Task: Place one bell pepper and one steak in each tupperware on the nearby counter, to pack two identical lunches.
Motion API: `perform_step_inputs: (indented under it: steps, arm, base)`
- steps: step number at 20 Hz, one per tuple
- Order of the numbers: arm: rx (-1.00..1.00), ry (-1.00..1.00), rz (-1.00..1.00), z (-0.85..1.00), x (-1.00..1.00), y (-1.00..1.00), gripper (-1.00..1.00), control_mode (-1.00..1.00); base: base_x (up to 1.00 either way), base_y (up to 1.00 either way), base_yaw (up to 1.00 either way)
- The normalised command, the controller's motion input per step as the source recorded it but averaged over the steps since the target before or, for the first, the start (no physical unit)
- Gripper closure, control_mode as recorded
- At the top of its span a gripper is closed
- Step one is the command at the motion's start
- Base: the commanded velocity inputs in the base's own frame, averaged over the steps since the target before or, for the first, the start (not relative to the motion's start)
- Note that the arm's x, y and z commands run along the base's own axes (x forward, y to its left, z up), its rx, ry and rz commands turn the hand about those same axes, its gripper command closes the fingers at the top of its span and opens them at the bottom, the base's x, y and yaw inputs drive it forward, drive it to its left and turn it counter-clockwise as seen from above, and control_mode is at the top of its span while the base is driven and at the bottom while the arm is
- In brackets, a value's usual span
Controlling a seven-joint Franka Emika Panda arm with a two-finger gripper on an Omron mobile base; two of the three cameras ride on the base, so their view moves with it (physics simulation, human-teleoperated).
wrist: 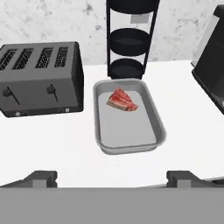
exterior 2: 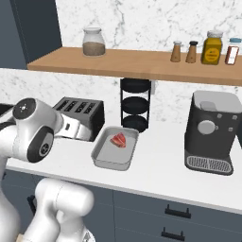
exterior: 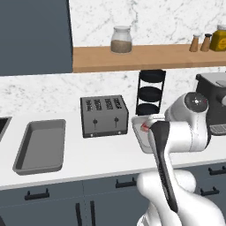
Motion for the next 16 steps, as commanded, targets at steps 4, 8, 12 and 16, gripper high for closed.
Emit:
perform_step_inputs:
  steps: [4, 8, 12, 16]
  arm:
    - [0.00, 0.00, 0.08, -0.50, -0.84, 0.00, -1.00, -1.00]
    - [0.01, -0.07, 0.23, -0.55, -0.87, 0.00, -1.00, -1.00]
    - [0.02, -0.19, 0.27, -0.86, -0.58, 0.11, -1.00, -1.00]
    - [0.00, -0.05, 0.06, -0.33, -0.10, 0.25, -1.00, 1.00]
  base:
    - [0.00, 0.00, 0.00]
    - [0.00, 0.00, 0.00]
    - [0.00, 0.00, 0.00]
    - [-0.09, 0.25, 0.00]
